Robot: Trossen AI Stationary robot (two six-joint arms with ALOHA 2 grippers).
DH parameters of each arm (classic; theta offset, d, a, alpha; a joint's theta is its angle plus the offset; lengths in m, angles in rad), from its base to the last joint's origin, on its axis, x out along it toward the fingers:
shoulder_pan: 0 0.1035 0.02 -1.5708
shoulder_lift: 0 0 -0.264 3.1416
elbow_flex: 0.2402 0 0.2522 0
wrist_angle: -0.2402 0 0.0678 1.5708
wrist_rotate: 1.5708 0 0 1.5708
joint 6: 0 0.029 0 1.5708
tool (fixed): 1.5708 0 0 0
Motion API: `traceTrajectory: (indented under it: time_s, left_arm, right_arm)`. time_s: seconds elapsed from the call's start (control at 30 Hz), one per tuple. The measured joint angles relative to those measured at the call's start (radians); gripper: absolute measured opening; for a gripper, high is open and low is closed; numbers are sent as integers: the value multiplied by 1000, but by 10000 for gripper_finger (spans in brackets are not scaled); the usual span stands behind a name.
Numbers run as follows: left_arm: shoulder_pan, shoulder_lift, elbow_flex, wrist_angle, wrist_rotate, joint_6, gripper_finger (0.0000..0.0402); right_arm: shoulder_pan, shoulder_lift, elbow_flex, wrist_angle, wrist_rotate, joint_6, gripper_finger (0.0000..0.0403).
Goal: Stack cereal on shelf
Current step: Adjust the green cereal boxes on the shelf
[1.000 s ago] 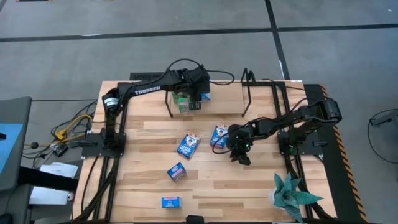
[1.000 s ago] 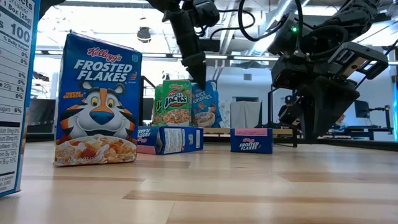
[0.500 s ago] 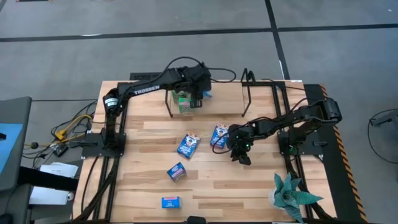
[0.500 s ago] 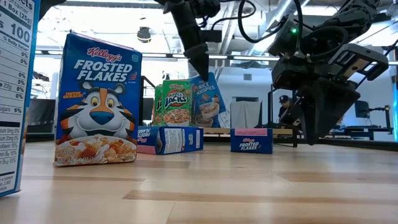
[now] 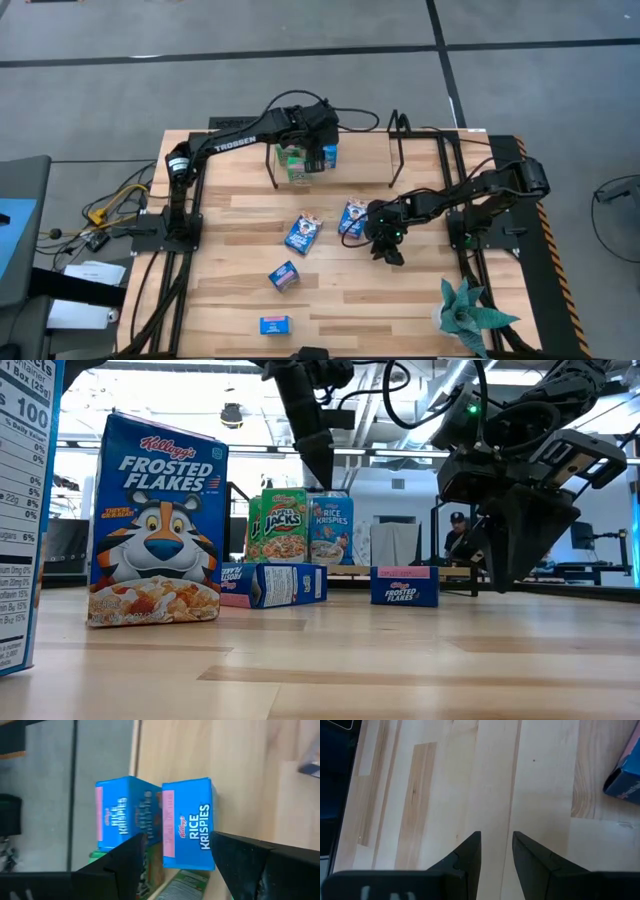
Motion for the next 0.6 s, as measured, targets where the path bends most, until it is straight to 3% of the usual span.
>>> traceTrajectory:
  time_s: [0.3,0.43,0.6]
  left_arm:
    - [-42,-2,99,-2,-90,-11,215]
    - [-54,-4,227,-180,-117,-61,205]
    - [-27,-2,321,-477,-165,-276,136]
  right_arm:
    - [0,0,0,-4,-6,-2,136]
    - [0,0,0,-8,-11,-6,136]
    - [-3,0,0,-11,-15,-28,136]
